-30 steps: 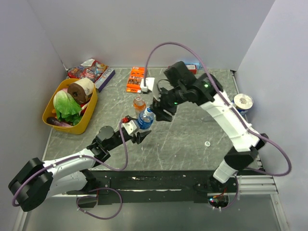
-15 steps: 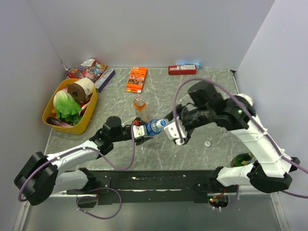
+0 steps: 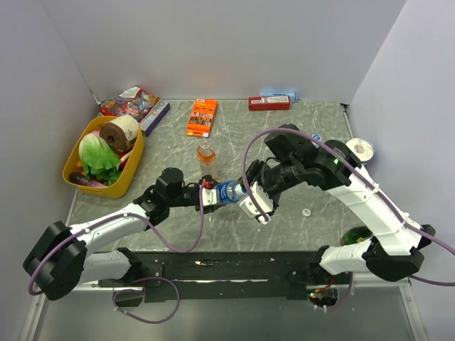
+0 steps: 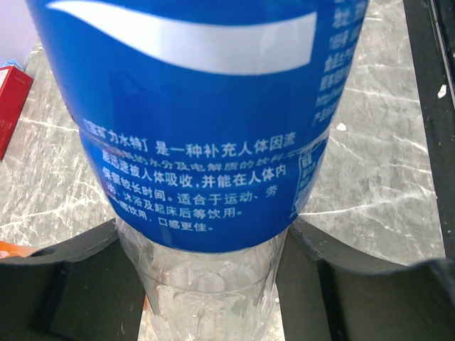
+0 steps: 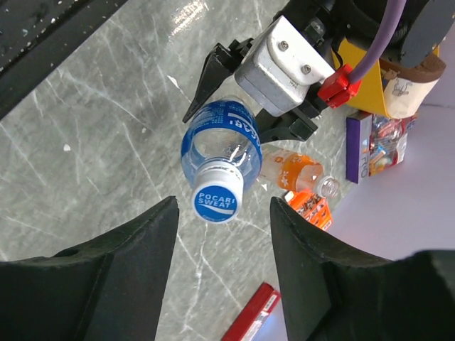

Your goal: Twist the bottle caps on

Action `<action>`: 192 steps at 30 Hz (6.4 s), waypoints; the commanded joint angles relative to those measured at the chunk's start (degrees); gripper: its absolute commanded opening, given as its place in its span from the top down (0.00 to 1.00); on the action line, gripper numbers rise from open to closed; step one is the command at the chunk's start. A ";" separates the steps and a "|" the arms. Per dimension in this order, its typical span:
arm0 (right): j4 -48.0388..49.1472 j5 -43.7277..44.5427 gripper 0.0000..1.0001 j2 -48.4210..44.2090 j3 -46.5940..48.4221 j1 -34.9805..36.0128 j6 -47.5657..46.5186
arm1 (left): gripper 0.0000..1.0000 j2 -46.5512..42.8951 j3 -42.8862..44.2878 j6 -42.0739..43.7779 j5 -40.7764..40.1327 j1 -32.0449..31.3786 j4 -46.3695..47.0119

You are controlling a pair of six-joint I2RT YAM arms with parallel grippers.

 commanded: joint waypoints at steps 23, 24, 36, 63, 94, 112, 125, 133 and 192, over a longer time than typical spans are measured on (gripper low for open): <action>-5.52 1.54 0.51 3.24 1.96 0.49 -6.19 | 0.99 0.90 2.48 0.82 1.17 0.48 4.28; -5.69 1.80 0.51 3.24 1.96 0.49 -6.10 | 0.99 0.98 2.40 0.82 1.00 0.48 4.37; -5.70 4.79 0.53 4.12 1.52 0.40 -4.87 | 0.99 0.37 1.08 -0.06 -0.32 0.92 7.18; -9.29 -3.10 0.94 30.62 30.15 -8.64 45.15 | 0.99 2.74 0.63 -11.13 -29.39 -5.14 28.01; -4.56 -3.89 0.19 17.31 30.71 -13.39 65.28 | 0.99 3.01 -1.82 -16.08 -18.80 -1.54 7.98; 4.15 3.13 0.30 1.92 3.90 2.25 10.17 | 0.99 1.42 7.05 10.57 0.38 1.53 -13.64; 2.48 0.67 0.39 4.82 4.77 3.92 4.45 | 0.99 3.35 11.01 12.42 0.99 1.53 -17.07; -1.48 0.84 0.48 7.37 6.36 3.92 3.13 | 0.99 3.36 11.54 9.87 1.35 1.62 -15.14; 3.97 -0.57 0.42 -0.98 1.52 -0.31 15.35 | 0.99 0.54 11.45 7.23 -2.61 0.22 -20.23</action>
